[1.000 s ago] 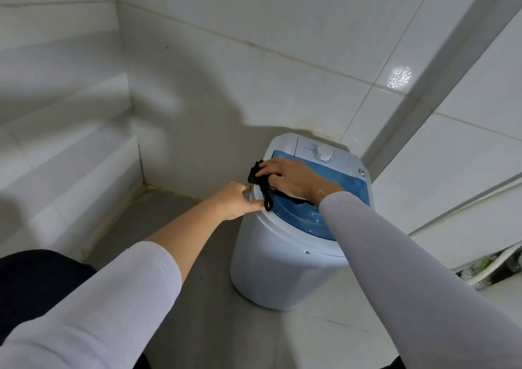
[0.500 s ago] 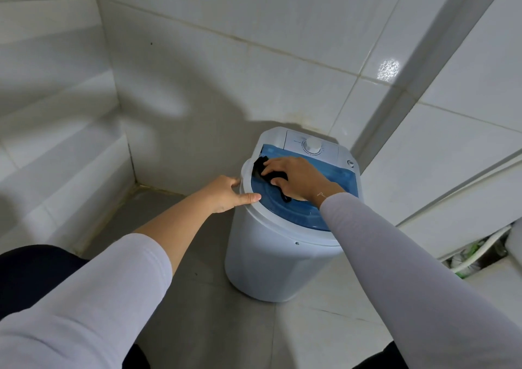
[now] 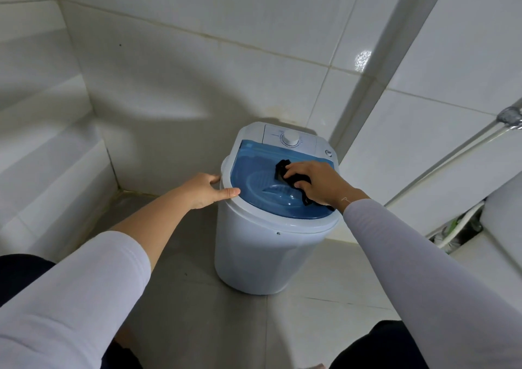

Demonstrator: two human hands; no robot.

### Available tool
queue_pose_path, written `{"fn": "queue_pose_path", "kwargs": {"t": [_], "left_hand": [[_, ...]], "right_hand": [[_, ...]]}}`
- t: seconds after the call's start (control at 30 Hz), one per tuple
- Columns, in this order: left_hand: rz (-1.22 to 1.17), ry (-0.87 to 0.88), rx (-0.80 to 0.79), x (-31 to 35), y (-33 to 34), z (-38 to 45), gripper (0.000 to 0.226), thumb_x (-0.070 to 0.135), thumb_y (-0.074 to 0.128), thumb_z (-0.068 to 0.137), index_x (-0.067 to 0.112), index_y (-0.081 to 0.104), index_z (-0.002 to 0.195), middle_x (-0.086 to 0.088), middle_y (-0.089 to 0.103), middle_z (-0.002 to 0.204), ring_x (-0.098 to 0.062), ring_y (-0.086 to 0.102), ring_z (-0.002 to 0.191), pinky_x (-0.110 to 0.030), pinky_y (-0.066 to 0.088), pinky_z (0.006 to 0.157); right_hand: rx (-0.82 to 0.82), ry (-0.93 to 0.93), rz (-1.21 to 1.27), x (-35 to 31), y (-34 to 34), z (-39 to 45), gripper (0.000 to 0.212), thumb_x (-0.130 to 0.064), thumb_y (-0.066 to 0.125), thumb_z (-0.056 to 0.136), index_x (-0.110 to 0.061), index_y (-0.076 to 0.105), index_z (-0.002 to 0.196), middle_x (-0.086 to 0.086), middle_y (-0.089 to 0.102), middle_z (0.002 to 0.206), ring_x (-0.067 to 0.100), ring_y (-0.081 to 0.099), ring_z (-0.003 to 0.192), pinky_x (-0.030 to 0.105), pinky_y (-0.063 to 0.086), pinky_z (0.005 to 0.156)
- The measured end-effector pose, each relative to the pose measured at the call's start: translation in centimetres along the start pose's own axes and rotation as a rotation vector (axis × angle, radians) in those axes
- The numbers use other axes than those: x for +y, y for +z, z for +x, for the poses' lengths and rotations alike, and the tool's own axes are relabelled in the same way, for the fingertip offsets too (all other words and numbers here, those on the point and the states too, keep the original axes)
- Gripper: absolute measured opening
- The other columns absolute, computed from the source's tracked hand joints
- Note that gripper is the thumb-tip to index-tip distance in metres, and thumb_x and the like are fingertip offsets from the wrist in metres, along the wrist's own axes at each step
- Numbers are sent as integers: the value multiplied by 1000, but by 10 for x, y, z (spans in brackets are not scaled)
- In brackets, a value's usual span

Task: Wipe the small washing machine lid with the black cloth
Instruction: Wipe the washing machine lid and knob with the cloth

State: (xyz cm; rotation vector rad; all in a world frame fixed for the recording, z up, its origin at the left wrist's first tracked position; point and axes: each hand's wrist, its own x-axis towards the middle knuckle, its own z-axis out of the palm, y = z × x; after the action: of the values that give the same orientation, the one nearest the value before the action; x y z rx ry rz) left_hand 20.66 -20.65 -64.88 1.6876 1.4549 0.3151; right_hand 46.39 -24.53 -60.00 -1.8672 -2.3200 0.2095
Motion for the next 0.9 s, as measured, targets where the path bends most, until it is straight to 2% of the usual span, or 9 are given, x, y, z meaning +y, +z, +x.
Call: {"fn": "queue_pose_path", "kwargs": {"t": [0.27,0.43,0.57,0.7,0.8,0.9], "left_hand": [[21,-13,-10,1,-1,0,92,62,63,73,21,32,148,-3,35,154,-26,36,140,-39,29,114],[21,-7,-14,2,-2,-2,96,67,62,68,20,34,148,-3,36,153,-26,38,139,-38,30,112],[9,-9,-2,4,2,-5,85,59,60,78,19,32,148,-5,35,154,-27,38,138,-38,31,112],[-11,-12,26,7,7,-13,80,56,55,84,18,30,149,-6,34,154,-28,36,139,-40,29,113],[-33,-6,40,10,11,-22,76,57,52,85,20,31,149,-3,35,154,-27,36,140,-39,29,113],[-65,38,9,13,14,-32,73,49,58,86,24,30,148,0,37,152,-24,36,140,-37,31,111]], "right_hand": [[37,134,23,29,-10,-33,31,-4,52,88,-19,62,114,3,61,128,26,53,115,24,35,96],[103,230,105,46,-8,-54,31,-2,50,87,-20,63,109,6,63,124,29,57,110,28,40,94],[146,269,130,51,-4,-65,32,-1,49,86,-19,63,108,5,63,121,28,58,103,23,38,88],[103,303,106,52,-11,-69,30,0,47,87,-17,63,106,8,64,117,21,53,87,25,41,80],[99,297,87,45,-27,-60,28,-1,50,87,-16,63,106,9,60,118,26,56,99,25,38,84],[103,178,34,20,-42,-36,28,-5,56,85,-16,62,110,11,56,119,29,53,111,25,35,91]]}}
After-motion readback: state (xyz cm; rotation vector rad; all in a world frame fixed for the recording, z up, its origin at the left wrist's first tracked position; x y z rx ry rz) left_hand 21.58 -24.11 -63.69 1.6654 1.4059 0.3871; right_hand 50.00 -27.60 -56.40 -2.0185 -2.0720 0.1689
